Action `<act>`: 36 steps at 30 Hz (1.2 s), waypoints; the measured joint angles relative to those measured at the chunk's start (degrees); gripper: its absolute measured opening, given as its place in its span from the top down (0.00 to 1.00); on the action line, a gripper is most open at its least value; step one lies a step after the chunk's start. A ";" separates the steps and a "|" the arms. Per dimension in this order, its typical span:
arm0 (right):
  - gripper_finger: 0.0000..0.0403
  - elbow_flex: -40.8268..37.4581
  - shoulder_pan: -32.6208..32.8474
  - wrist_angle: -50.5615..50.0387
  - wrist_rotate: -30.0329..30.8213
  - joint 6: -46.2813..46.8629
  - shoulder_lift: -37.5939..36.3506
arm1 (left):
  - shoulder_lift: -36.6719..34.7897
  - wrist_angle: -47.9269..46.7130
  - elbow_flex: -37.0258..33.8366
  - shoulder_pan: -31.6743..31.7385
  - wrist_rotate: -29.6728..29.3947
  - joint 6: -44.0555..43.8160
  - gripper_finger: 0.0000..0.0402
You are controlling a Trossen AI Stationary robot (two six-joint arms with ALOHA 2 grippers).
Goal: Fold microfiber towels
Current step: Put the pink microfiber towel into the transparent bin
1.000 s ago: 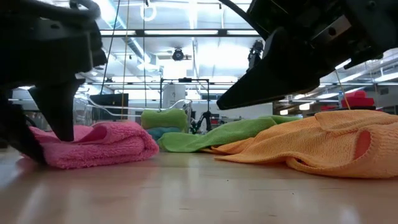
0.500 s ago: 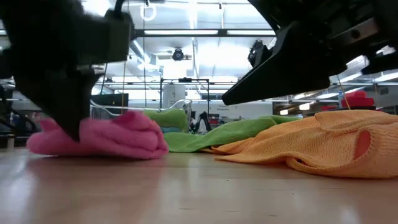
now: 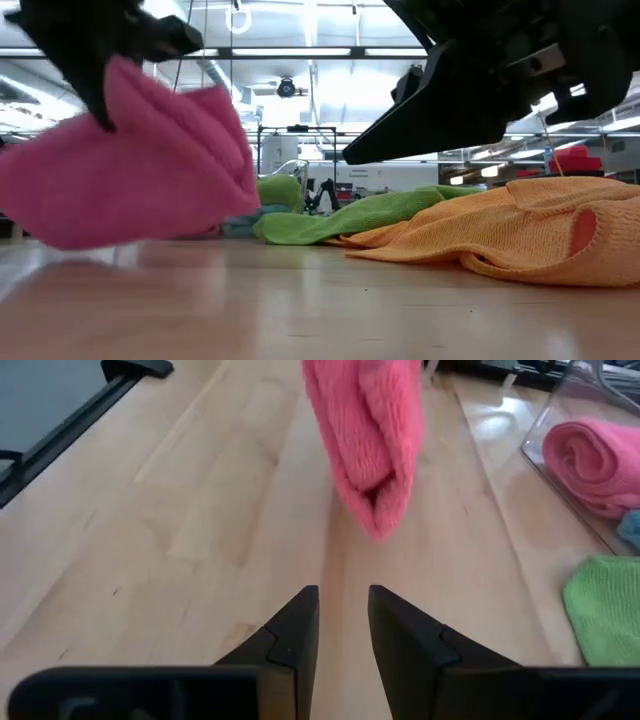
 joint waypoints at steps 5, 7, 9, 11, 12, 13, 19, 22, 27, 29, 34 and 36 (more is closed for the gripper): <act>0.75 0.02 0.96 -0.46 -0.08 3.04 0.00 | -4.42 -0.07 0.04 3.76 2.62 1.44 0.97; 0.75 0.02 1.55 -0.81 -0.08 4.06 0.00 | -5.61 -0.06 0.07 5.13 2.89 3.30 0.97; 0.75 0.02 2.20 -0.86 -0.09 4.78 0.00 | -6.49 -0.30 0.07 6.62 4.09 4.95 0.97; 0.75 0.02 2.78 -1.25 -0.10 5.69 0.00 | -7.23 -0.29 0.09 8.24 5.34 6.44 0.97; 0.75 0.02 3.02 -1.50 -0.10 6.18 0.00 | -7.61 -0.33 0.09 9.04 5.68 7.45 0.97; 0.75 0.02 3.19 -1.69 -0.10 6.67 0.00 | -8.08 -0.35 0.09 9.88 5.93 7.93 0.97; 0.76 0.04 3.45 -5.67 -0.09 7.20 0.00 | -10.58 -2.55 0.11 15.10 6.60 12.06 0.97; 0.76 0.04 3.45 -7.19 -0.10 8.26 0.00 | -12.32 -2.36 0.11 17.37 7.71 14.74 0.97; 0.76 0.04 3.43 -7.47 -0.10 8.71 0.00 | -14.74 -1.70 0.11 21.66 11.36 18.67 0.97; 0.76 0.04 3.43 -7.48 -0.05 8.71 0.00 | -15.48 -1.74 0.11 23.05 11.57 21.72 0.97; 0.76 0.04 3.13 -7.48 3.80 4.72 0.00 | -16.32 0.49 0.11 26.83 9.27 31.38 0.97; 0.76 0.04 2.38 -7.43 5.25 0.96 0.00 | -16.27 1.19 0.11 28.03 7.72 34.66 0.97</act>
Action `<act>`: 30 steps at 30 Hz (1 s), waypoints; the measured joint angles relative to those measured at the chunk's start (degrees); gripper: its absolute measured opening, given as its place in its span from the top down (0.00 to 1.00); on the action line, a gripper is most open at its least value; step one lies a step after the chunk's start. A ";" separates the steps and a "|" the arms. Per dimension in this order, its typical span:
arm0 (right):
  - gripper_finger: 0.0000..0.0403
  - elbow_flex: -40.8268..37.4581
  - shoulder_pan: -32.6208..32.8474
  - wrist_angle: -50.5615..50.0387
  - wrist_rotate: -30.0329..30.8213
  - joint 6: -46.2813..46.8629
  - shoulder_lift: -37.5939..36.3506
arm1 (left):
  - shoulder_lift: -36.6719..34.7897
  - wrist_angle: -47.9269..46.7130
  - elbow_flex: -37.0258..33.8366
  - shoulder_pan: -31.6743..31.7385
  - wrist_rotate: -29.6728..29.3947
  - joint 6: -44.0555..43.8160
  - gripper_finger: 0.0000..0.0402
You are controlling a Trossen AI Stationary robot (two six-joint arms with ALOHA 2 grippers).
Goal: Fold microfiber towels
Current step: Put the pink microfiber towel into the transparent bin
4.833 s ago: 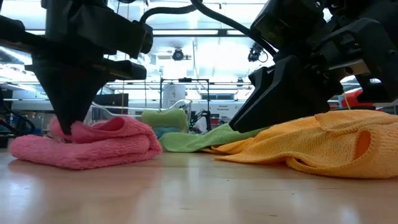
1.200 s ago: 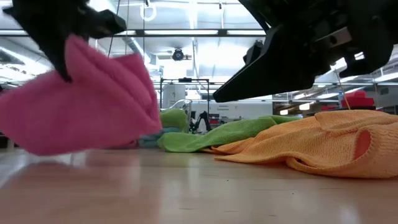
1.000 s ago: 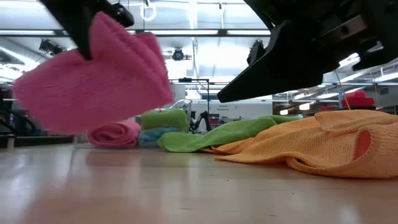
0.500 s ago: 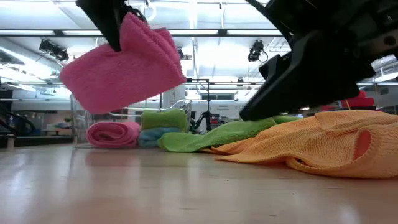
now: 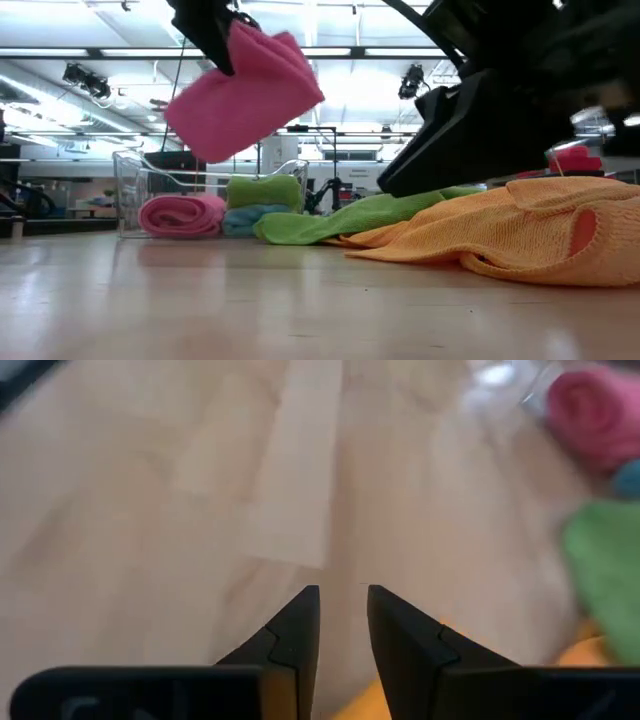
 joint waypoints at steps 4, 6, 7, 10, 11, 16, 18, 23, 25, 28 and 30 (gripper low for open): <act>0.76 0.00 -2.75 1.23 0.79 -7.19 0.02 | -0.71 -0.84 0.00 1.70 -1.36 3.34 0.97; 0.76 0.00 -4.25 2.62 0.62 -11.00 -0.02 | -1.68 -1.12 0.02 2.64 -1.28 4.08 0.97; 0.76 0.00 -4.97 2.67 0.27 -12.96 -0.19 | -2.51 -1.95 0.02 3.04 -1.18 4.10 0.97; 0.76 0.15 -7.13 1.77 -0.40 -18.40 -1.64 | -4.72 -3.84 0.02 4.38 -1.09 3.59 0.97; 0.76 0.17 -7.91 1.49 -0.44 -19.95 -2.55 | -5.43 -5.05 0.02 4.95 -0.52 3.35 0.97; 0.76 -0.02 -11.69 -5.25 -2.99 -23.95 -9.87 | -7.18 -7.16 -0.14 8.19 0.48 3.80 0.97; 0.76 -0.26 -13.34 -9.16 -5.84 -23.90 -13.67 | -7.32 -7.31 -0.22 9.42 0.50 4.81 0.97; 0.76 -0.30 -18.44 -12.59 -12.99 -24.84 -20.30 | -7.24 -6.75 -0.68 12.39 0.51 7.52 0.97; 0.76 -0.28 -20.55 -13.82 -13.63 -25.88 -22.16 | -7.21 -6.27 -2.05 13.68 0.52 8.61 0.97; 0.76 -0.29 -23.41 -14.45 -14.97 -27.92 -23.68 | -7.50 -4.60 -4.44 15.53 0.49 9.51 0.97; 0.76 -0.27 -25.03 -13.98 -15.28 -29.16 -24.02 | -7.67 -3.76 -5.10 16.24 0.45 9.87 0.97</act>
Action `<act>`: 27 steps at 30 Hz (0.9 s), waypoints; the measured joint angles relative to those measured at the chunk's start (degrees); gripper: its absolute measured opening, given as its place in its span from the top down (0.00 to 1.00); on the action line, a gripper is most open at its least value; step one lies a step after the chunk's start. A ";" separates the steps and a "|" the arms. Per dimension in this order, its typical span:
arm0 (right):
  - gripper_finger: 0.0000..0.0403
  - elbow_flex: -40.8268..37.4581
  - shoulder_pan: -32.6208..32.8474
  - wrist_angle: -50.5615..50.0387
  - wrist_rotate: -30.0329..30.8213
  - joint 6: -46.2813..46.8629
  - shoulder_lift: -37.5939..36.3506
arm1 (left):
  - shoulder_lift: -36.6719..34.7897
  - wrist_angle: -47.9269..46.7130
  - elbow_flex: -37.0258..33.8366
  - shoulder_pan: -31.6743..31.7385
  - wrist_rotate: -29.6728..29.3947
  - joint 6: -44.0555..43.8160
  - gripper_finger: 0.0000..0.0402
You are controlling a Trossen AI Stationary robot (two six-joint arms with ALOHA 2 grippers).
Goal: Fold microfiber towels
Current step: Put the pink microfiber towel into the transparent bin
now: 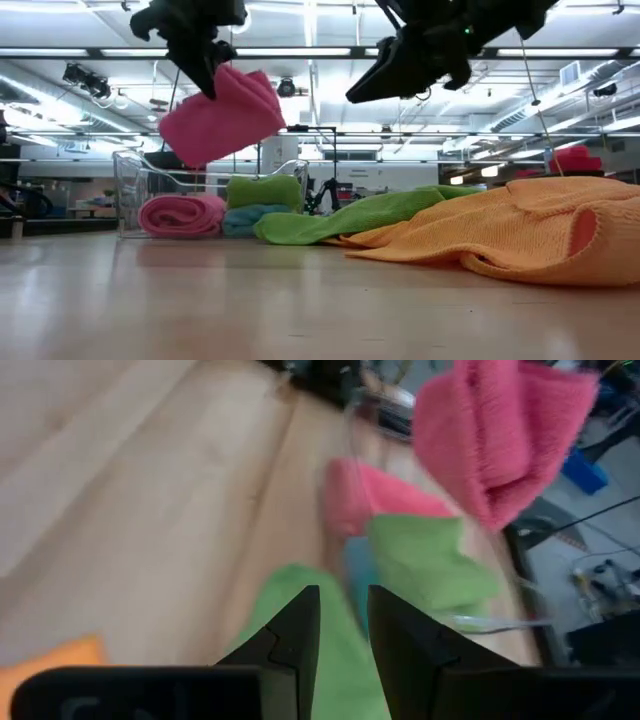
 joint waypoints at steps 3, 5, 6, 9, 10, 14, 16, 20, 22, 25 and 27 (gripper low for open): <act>0.76 -0.05 -2.44 -0.95 -0.78 -1.64 -0.36 | -0.13 -0.12 -0.46 0.76 0.03 0.96 0.97; 0.76 -0.03 -3.92 -1.85 -1.56 -1.83 -0.35 | -0.38 -0.27 -0.63 1.45 0.25 1.76 0.97; 0.76 -0.04 -4.55 -1.98 -2.05 -1.83 -0.28 | -0.51 -0.24 -0.64 1.76 0.54 2.02 0.97; 0.76 -0.04 -5.87 -2.80 -2.55 -1.81 -0.22 | -0.50 -0.26 -0.63 2.56 1.46 2.29 0.97; 0.76 -0.04 -6.18 -2.97 -2.59 -1.88 -0.18 | -0.50 -0.29 -0.63 2.78 1.53 2.49 0.97; 0.76 -0.04 -7.26 -3.72 -2.43 -4.01 -0.24 | -0.50 -0.45 -0.63 3.57 1.64 4.49 0.97; 0.76 -0.04 -8.20 -4.18 -1.73 -5.63 -0.34 | -0.61 -0.49 -0.63 4.37 1.67 5.98 0.97; 0.76 -0.04 -10.85 -4.70 -0.69 -8.23 -0.46 | -0.61 -0.58 -0.63 6.32 0.81 9.62 0.97; 0.76 -0.04 -12.70 -5.34 -0.61 -9.20 -0.46 | -0.61 -0.62 -0.63 7.30 0.06 10.88 0.97; 0.76 -0.04 -15.82 -7.09 -1.18 -9.60 -0.46 | -0.61 -0.62 -0.69 8.60 -0.21 12.24 0.97; 0.76 -0.04 -18.34 -8.00 -4.55 -9.18 -0.46 | -0.61 -0.56 -0.69 9.01 -0.29 12.67 0.97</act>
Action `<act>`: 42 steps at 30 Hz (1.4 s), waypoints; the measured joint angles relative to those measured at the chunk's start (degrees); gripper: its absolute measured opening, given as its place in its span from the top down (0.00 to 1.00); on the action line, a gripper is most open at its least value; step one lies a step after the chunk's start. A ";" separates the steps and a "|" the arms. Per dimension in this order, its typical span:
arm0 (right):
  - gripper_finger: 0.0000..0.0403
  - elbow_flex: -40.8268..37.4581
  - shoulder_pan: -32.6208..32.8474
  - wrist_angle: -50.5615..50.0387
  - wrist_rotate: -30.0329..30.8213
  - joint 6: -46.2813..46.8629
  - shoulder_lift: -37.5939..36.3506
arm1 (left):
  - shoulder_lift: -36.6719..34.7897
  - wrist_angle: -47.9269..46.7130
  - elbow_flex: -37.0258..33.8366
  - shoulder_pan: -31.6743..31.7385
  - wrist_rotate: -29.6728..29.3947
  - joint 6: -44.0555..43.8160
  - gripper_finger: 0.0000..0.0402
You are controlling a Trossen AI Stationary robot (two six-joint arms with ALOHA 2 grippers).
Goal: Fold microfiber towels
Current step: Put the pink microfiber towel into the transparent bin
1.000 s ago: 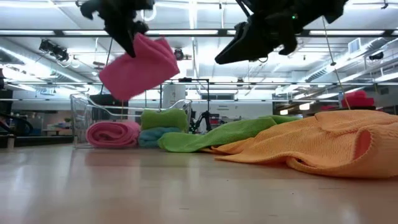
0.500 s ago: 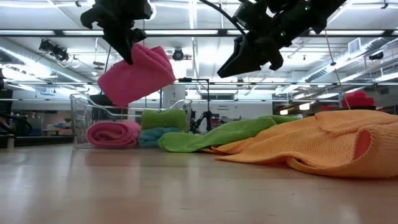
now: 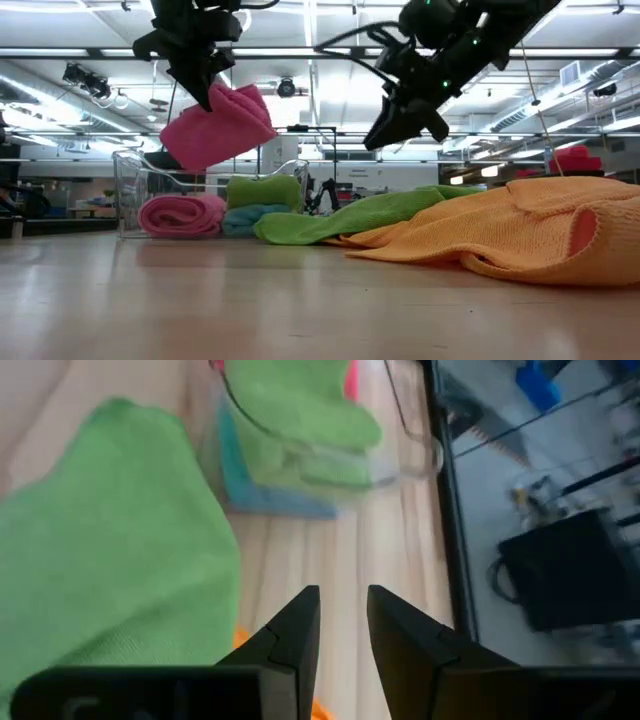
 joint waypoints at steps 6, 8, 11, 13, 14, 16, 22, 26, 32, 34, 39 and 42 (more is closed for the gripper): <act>0.76 0.00 -6.20 0.46 -13.02 2.69 0.00 | 0.00 0.06 0.00 0.40 0.08 1.47 0.97; 0.76 0.00 -7.20 0.51 -15.91 3.51 0.00 | 0.00 0.13 0.00 0.40 0.05 2.05 0.97; 0.76 0.00 -8.40 0.85 -20.91 5.22 0.00 | 0.00 0.23 0.00 0.31 -1.15 4.22 0.97; 0.76 0.00 -8.83 1.01 -23.00 5.80 0.00 | 0.00 0.19 0.00 0.27 -3.29 6.73 0.97; 0.76 0.00 -8.95 1.09 -23.32 5.96 0.00 | 0.00 0.01 0.00 0.28 -4.18 8.54 0.97; 0.76 0.00 -9.09 1.17 -23.53 6.07 -0.02 | 0.00 -1.14 0.00 0.29 -5.31 12.36 0.97; 0.76 0.00 -9.07 1.12 -22.78 6.81 -0.02 | 0.00 -5.28 -0.02 -0.20 -6.98 26.35 0.96; 0.76 0.00 -9.09 1.04 -22.32 7.09 -0.02 | 0.00 -4.19 -0.02 -1.42 -9.87 28.63 0.96; 0.76 0.00 -9.07 0.55 -22.07 7.10 -0.02 | 0.00 -3.17 -0.02 -1.77 -10.01 32.84 0.97; 0.76 0.00 -9.07 0.48 -21.94 7.04 -0.02 | 0.00 -3.15 -0.02 -1.77 -10.02 32.67 0.97; 0.76 0.00 -9.07 0.51 -21.93 6.57 -0.02 | 0.00 -2.96 -0.02 -1.79 -10.02 32.71 0.97; 0.76 0.00 -9.07 0.52 -21.93 6.25 -0.02 | 0.00 -2.94 -0.02 -1.77 -10.04 32.81 0.97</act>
